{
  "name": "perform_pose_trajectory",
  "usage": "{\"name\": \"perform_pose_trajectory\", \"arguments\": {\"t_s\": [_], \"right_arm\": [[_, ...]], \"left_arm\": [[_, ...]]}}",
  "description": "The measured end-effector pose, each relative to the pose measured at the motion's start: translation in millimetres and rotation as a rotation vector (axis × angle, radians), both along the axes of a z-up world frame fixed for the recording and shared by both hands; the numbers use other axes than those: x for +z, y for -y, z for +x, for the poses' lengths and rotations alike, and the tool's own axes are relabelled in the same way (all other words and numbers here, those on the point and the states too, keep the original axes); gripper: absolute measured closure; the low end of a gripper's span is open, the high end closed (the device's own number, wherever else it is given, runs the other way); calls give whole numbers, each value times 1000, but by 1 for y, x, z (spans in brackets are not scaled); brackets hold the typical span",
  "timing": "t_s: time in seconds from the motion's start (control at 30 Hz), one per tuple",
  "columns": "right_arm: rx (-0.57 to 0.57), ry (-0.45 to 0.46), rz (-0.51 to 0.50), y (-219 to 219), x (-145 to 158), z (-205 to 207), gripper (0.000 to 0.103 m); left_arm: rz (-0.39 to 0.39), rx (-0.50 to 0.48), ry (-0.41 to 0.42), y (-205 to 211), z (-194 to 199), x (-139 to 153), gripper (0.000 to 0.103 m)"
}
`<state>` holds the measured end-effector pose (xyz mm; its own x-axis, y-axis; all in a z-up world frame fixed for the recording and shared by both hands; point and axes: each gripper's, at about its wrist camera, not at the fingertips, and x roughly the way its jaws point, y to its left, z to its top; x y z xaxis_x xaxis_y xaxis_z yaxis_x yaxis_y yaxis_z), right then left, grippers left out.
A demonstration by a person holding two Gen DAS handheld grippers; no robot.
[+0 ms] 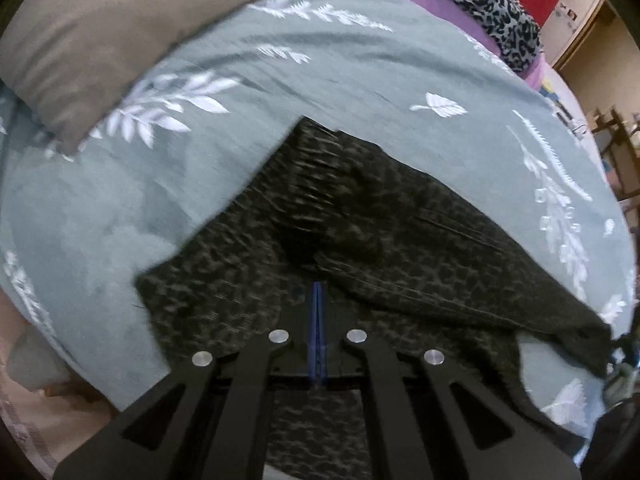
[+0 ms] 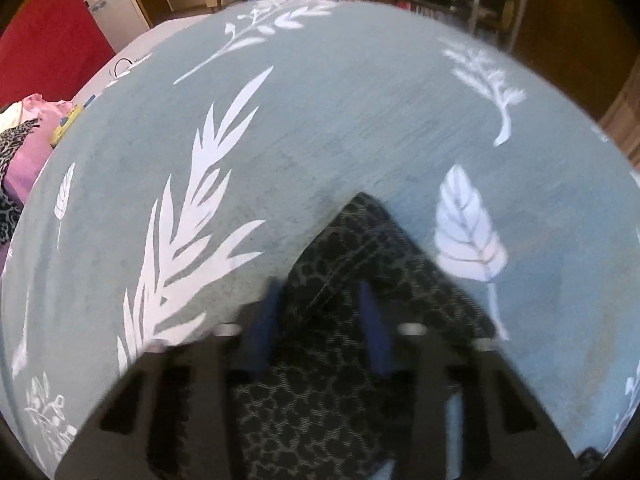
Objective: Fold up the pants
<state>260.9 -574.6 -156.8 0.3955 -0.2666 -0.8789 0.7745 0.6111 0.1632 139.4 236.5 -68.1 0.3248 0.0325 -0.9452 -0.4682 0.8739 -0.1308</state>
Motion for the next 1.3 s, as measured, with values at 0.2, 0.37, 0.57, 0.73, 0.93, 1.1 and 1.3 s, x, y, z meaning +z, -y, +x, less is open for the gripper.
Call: {"name": "perform_pose_trajectory", "arguments": {"t_s": [0.2, 0.37, 0.57, 0.73, 0.93, 1.1, 1.3], "right_arm": [[-28, 112, -29, 3, 26, -44, 93], [-15, 175, -7, 3, 32, -78, 100], [-21, 210, 71, 6, 26, -98, 100], [-49, 244, 189, 14, 21, -87, 50], [-41, 293, 205, 14, 31, -63, 29], [-26, 222, 222, 11, 18, -21, 29], [-38, 76, 112, 6, 0, 15, 32]], "left_arm": [[-102, 63, -3, -3, -2, -14, 44], [-167, 132, 67, -7, -10, -16, 34], [-279, 220, 88, -3, -1, -35, 24], [-298, 304, 80, -2, 13, -53, 23], [-145, 304, 48, 3, 31, -50, 54], [-168, 312, 51, -9, 26, -48, 83], [-213, 274, 97, -14, 9, -28, 94]]}}
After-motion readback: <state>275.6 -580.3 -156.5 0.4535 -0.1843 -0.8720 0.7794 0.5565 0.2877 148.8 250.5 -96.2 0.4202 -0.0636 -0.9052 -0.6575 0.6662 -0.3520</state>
